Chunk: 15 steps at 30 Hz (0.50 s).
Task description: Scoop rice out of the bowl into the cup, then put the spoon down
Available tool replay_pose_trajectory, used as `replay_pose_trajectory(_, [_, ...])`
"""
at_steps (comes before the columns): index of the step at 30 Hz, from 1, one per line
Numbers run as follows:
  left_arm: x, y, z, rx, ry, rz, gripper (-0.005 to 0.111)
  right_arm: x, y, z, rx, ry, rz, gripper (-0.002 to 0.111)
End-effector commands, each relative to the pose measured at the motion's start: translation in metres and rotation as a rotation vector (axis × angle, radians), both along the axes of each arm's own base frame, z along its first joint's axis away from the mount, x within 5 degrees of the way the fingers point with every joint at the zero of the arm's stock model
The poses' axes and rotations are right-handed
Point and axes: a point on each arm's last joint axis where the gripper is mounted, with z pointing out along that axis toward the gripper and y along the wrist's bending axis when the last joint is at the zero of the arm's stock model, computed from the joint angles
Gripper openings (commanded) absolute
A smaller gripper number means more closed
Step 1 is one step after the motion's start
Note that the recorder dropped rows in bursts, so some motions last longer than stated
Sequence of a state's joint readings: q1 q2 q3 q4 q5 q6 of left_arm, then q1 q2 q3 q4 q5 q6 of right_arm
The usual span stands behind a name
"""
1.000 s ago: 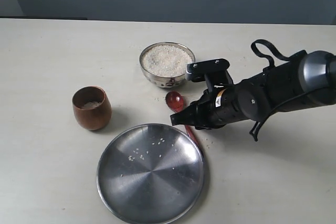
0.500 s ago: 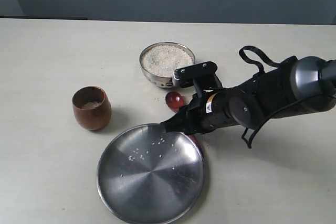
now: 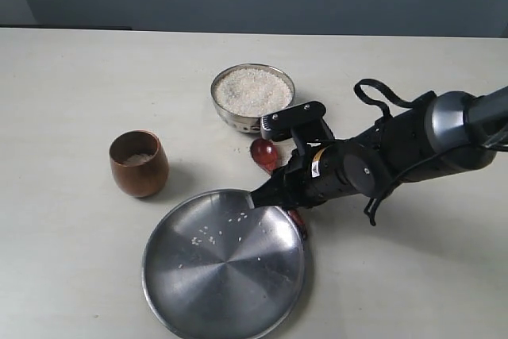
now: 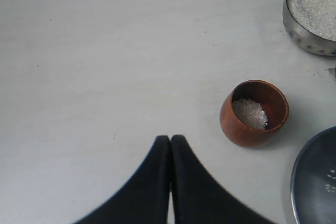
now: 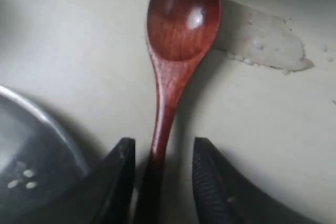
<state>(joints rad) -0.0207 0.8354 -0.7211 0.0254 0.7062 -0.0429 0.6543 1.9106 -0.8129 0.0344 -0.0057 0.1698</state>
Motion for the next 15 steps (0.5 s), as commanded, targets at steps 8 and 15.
replay_pose_trajectory(8, [0.001, 0.000, 0.002, 0.001, -0.008, -0.001, 0.000, 0.025, -0.061, -0.002, -0.158, 0.065, -0.050, 0.037])
replay_pose_trajectory(15, [0.001, 0.000, 0.002, 0.001, -0.008, -0.001, 0.000, 0.024, -0.069, 0.024, -0.247, -0.016, 0.060, 0.037])
